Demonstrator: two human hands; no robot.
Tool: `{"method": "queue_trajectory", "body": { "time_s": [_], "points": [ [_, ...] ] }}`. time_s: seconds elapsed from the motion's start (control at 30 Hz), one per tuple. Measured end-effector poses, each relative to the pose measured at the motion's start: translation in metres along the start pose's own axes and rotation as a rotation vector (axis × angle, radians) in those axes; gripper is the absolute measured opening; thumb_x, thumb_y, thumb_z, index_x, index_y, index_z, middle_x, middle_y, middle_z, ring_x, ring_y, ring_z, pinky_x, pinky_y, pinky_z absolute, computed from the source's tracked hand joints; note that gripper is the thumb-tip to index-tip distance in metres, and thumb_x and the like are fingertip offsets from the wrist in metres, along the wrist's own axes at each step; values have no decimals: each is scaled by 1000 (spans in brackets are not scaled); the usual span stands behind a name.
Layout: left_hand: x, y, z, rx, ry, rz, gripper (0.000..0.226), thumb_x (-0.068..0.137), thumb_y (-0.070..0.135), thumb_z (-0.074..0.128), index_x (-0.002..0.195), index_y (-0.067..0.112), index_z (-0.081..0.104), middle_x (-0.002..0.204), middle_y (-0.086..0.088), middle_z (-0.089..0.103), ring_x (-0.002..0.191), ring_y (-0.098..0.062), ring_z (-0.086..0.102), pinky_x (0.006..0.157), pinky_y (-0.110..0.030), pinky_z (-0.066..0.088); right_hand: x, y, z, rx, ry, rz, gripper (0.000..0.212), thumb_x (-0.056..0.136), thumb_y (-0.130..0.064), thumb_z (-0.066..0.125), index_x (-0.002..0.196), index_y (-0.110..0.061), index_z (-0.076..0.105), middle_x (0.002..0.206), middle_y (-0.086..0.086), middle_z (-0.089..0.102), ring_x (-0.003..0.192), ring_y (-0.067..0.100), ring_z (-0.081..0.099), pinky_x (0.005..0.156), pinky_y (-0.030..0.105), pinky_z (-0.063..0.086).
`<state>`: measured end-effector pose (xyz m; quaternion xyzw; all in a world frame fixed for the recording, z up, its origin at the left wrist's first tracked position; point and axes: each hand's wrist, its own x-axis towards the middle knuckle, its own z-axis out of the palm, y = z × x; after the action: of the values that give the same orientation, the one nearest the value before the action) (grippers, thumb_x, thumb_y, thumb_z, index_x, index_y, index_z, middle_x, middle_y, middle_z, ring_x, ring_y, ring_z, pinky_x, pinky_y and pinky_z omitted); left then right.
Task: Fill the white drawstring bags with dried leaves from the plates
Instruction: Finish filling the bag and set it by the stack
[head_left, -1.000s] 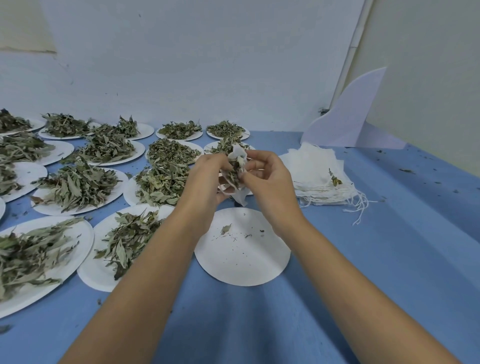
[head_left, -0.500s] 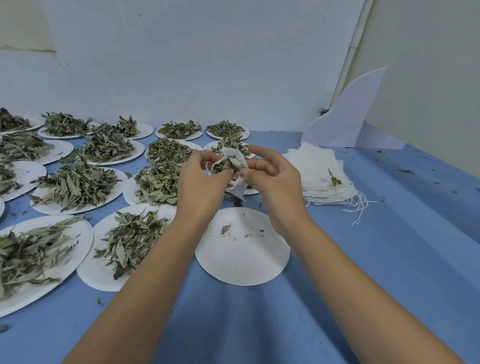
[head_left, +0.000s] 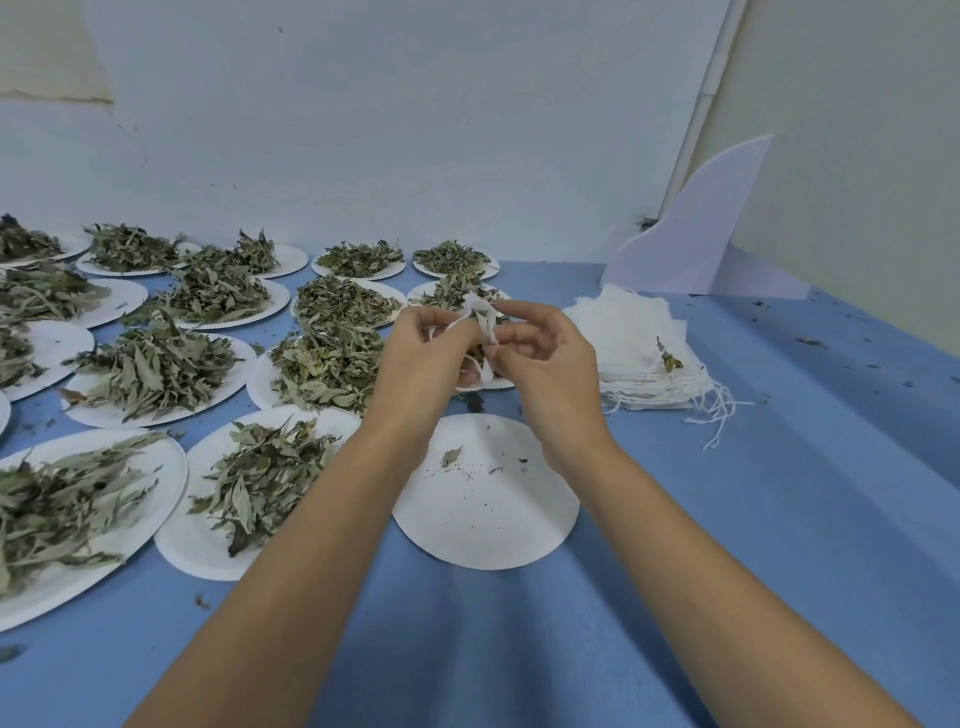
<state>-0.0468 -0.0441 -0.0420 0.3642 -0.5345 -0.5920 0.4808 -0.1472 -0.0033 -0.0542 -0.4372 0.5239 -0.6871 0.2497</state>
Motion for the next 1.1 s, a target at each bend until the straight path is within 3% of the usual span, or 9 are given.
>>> {"method": "queue_trajectory", "body": {
  "time_s": [0.13, 0.3, 0.43, 0.57, 0.67, 0.77, 0.83, 0.93, 1.1],
  "points": [
    [-1, -6, -2, 87, 91, 140, 18, 85, 13, 69, 85, 19, 52, 71, 6, 54, 42, 1, 52, 45, -14, 44, -3, 0, 2, 42, -41, 6, 36, 82, 11, 59, 108, -13, 61, 76, -3, 61, 69, 5, 60, 64, 16, 49],
    [1, -11, -8, 230, 102, 219, 22, 81, 9, 69, 79, 23, 52, 76, 6, 51, 56, -8, 50, 54, -22, 43, -4, -6, 2, 180, -41, 16, 33, 84, 11, 57, 107, -12, 61, 75, -3, 61, 66, 6, 58, 63, 17, 49],
    [2, -13, -9, 316, 189, 258, 17, 78, 8, 66, 75, 18, 53, 67, 1, 46, 60, -17, 43, 55, -34, 39, -8, -11, 4, 88, -177, -33, 34, 82, 15, 56, 107, -7, 61, 76, -2, 59, 71, 8, 55, 74, 20, 50],
    [2, -15, -11, 330, 319, 256, 21, 72, -7, 60, 73, 13, 54, 62, 5, 47, 54, -13, 38, 43, -19, 31, -12, -13, 5, 99, -362, 14, 38, 82, 17, 53, 109, -9, 59, 78, 0, 57, 71, 7, 57, 72, 17, 49],
    [2, -18, -11, 330, 337, 239, 23, 70, -10, 56, 68, 12, 48, 59, 3, 44, 55, -16, 34, 45, -26, 29, -13, -13, 4, 83, -396, 8, 40, 81, 18, 52, 110, -9, 59, 80, 2, 57, 73, 9, 57, 73, 19, 49],
    [3, -14, -12, 254, 228, 165, 29, 76, -4, 61, 64, 15, 43, 61, -2, 46, 58, -20, 43, 48, -30, 40, -11, -10, 4, 102, -230, 30, 37, 76, 7, 54, 108, -10, 61, 92, 3, 59, 82, 18, 58, 78, 34, 53],
    [0, -9, -11, 144, 83, 145, 35, 79, 1, 69, 64, 17, 41, 60, -3, 48, 49, -16, 47, 39, -20, 38, -9, -8, -1, -130, -84, -93, 46, 74, 6, 54, 112, -18, 61, 110, -2, 55, 94, 12, 56, 83, 32, 51],
    [-3, -4, -8, 27, -85, 124, 35, 81, 1, 69, 65, 16, 41, 52, 3, 44, 34, -3, 38, 33, -12, 30, -7, 1, -11, -573, -218, -324, 71, 70, 12, 53, 132, -22, 52, 137, -8, 41, 127, 10, 34, 106, 27, 32],
    [-3, 0, -9, -142, -200, -5, 21, 83, -5, 64, 76, 12, 54, 60, 6, 61, 49, -5, 58, 42, -15, 42, -6, 11, -13, -530, -329, -231, 74, 75, 3, 65, 139, -24, 39, 141, -8, 39, 130, 4, 27, 111, 41, 30]
  ]
}}
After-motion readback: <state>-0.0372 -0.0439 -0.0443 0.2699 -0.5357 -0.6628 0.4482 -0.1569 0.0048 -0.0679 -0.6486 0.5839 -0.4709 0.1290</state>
